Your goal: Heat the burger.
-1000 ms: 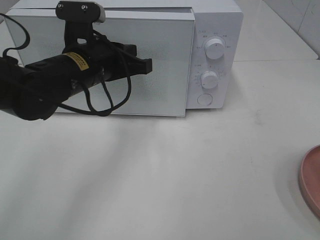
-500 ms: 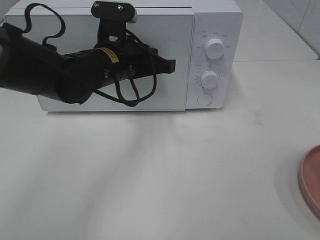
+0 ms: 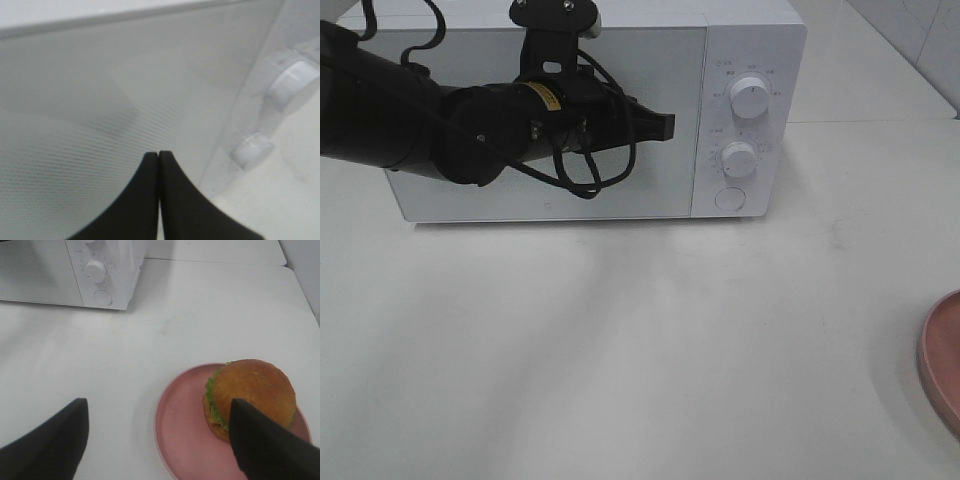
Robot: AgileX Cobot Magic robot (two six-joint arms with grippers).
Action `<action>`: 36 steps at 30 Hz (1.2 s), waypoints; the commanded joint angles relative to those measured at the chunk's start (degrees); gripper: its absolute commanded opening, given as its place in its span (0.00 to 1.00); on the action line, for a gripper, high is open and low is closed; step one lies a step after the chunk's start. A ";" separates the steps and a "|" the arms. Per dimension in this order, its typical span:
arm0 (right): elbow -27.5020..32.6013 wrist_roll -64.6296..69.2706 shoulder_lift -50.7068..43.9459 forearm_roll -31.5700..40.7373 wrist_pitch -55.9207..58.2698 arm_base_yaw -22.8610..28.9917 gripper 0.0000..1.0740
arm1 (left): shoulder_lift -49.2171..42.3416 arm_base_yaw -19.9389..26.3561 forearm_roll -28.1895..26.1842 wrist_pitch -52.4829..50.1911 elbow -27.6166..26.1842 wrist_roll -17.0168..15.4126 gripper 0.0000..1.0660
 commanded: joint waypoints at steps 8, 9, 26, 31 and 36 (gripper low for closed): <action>0.06 -0.34 -1.78 0.06 -0.40 -0.29 0.70 | -5.79 -4.41 -0.52 24.01 3.09 0.57 0.60; 0.06 -0.34 -1.78 0.06 -0.40 -0.29 0.70 | -6.07 -4.41 -0.69 27.33 3.09 -0.23 0.77; 0.06 -0.40 -1.78 0.06 -0.40 -0.29 0.70 | -13.81 -4.41 -0.69 69.04 3.09 -1.72 0.93; 0.06 -0.40 -1.78 0.06 -0.40 -0.29 0.70 | -16.73 -4.41 1.38 74.37 3.09 -4.18 0.93; 0.06 -0.40 -1.78 0.06 -0.40 -0.29 0.70 | -20.51 -4.41 7.10 77.35 3.09 -9.34 0.93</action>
